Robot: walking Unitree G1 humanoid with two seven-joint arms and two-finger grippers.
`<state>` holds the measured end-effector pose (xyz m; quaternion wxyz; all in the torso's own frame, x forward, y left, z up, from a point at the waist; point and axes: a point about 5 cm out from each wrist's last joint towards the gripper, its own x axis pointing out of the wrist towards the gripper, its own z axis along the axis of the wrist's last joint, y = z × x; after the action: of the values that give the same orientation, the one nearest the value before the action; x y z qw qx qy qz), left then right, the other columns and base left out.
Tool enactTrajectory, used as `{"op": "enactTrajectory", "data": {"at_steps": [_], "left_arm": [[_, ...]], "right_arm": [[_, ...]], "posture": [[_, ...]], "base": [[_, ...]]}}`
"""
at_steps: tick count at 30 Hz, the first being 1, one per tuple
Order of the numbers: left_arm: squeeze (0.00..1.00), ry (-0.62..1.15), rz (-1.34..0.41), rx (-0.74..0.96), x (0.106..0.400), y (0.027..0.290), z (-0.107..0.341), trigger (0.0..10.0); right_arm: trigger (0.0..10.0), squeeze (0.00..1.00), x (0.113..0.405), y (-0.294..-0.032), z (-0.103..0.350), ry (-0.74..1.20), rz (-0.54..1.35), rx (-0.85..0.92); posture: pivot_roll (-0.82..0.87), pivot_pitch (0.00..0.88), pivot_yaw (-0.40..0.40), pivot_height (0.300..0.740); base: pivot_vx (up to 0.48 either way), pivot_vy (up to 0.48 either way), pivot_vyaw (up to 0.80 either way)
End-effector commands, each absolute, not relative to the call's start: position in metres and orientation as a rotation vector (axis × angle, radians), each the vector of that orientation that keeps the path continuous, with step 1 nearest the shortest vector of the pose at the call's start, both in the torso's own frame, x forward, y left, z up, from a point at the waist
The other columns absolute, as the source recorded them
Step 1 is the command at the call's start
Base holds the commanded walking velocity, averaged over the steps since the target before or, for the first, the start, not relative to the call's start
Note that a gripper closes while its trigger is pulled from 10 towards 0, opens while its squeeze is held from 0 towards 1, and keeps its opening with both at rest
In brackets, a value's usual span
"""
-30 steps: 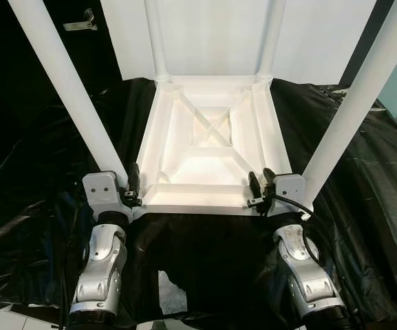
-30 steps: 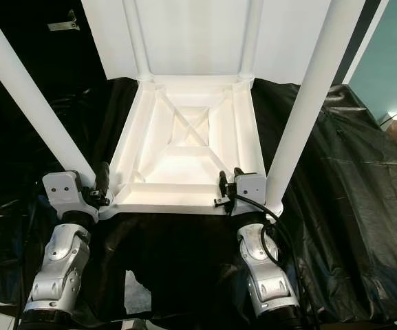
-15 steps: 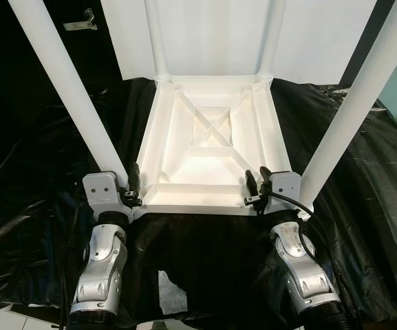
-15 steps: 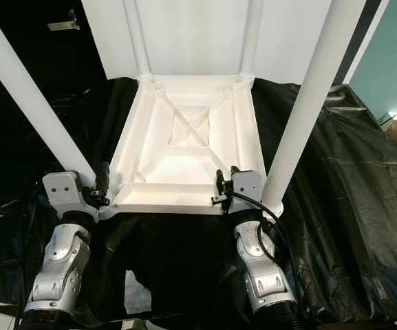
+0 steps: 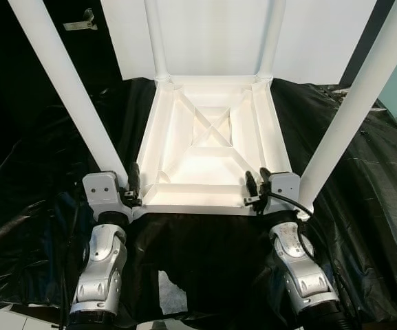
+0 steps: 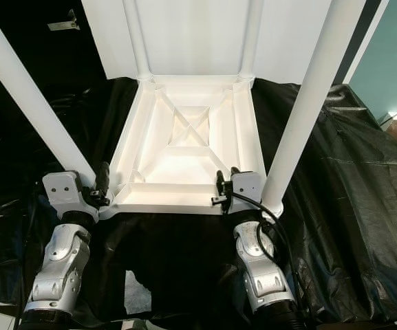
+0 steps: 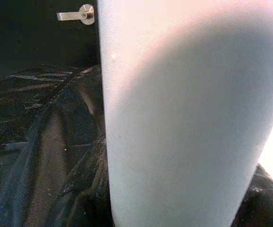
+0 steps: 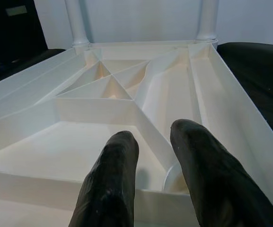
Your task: Building children table
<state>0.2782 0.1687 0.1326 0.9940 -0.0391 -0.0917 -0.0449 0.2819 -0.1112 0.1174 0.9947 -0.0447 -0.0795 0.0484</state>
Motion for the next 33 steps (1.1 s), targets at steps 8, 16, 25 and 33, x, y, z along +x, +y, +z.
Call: {"op": "enactTrajectory", "data": {"at_steps": [8, 16, 25, 33], "left_arm": [[0.0, -0.148, -0.165, -0.073, 0.2778, 0.1595, 0.126, 10.0], [0.0, -0.142, -0.16, -0.073, 0.2777, 0.1597, 0.1252, 10.0], [0.0, -0.138, -0.163, -0.072, 0.2777, 0.1599, 0.1252, 10.0], [0.0, -0.14, -0.146, -0.064, 0.2792, 0.1598, 0.1268, 10.0]], "right_arm": [[10.0, 0.0, 0.2837, -0.11, 0.1168, -0.162, 0.098, -0.092], [10.0, 0.0, 0.2836, -0.11, 0.1164, -0.158, 0.099, -0.089], [10.0, 0.0, 0.2831, -0.1093, 0.1153, -0.152, 0.098, -0.084], [10.0, 0.0, 0.2826, -0.1092, 0.1149, -0.149, 0.1, -0.084]], "posture": [[0.02, 0.013, 0.01, 0.74], [0.02, 0.015, 0.012, 0.74], [0.02, 0.018, 0.018, 0.74], [0.02, 0.019, 0.016, 0.74]], "base": [[0.0, 0.0, 0.0], [0.0, 0.0, 0.0], [0.0, 0.0, 0.0], [0.0, 0.0, 0.0]]}}
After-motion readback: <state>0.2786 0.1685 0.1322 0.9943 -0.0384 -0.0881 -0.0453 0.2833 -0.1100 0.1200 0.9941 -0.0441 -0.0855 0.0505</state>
